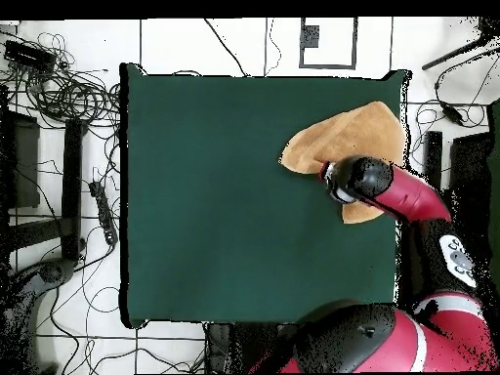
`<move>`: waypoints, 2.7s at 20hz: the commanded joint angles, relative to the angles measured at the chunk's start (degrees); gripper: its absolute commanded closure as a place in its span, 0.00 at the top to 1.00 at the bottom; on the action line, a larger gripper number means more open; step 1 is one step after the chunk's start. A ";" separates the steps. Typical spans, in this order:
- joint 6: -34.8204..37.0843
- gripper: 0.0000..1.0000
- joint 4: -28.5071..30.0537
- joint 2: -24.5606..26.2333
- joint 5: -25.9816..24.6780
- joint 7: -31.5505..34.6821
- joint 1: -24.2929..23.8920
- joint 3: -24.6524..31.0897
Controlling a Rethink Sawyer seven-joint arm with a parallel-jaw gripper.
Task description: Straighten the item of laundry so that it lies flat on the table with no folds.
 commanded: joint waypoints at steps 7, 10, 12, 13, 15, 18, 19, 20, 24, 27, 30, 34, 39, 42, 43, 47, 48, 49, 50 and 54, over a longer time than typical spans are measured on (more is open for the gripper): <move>1.54 1.00 -11.43 6.75 1.06 5.15 2.30 4.73; 1.79 1.00 -9.67 5.42 1.73 9.92 3.84 2.67; 3.12 1.00 -6.38 3.64 1.07 8.80 3.92 2.35; 3.22 1.00 -4.55 2.69 0.80 8.69 4.02 2.05; 5.49 1.00 -1.43 0.87 0.69 9.44 4.59 0.77; 5.20 1.00 5.40 -2.35 1.28 9.89 4.09 0.71; 4.05 1.00 7.80 -3.46 1.39 10.22 3.88 0.77; 3.37 1.00 10.08 -4.44 1.80 10.52 3.48 1.15; 0.20 1.00 18.57 -9.46 1.98 11.38 3.10 1.23; -0.70 1.00 22.64 -13.48 0.65 9.65 3.36 0.85; 2.77 1.00 25.84 -18.93 1.54 9.14 3.89 0.17; 7.03 1.00 28.17 -25.44 2.31 10.01 5.63 -1.84; 4.99 1.00 22.70 -21.26 2.48 7.37 3.13 0.45; 8.51 1.00 11.16 -12.92 2.54 6.42 2.69 1.75; 10.12 1.00 7.00 -10.29 2.33 6.26 3.06 1.84; 14.35 1.00 -9.56 0.65 1.12 5.63 4.87 1.80; 15.07 1.00 -12.16 2.57 0.99 4.52 4.76 2.36; 16.05 1.00 -14.71 4.42 1.11 4.07 4.71 2.76; 15.70 1.00 -16.24 5.75 1.06 3.15 4.46 3.29; 15.47 1.00 -21.09 10.19 1.51 1.12 3.80 4.98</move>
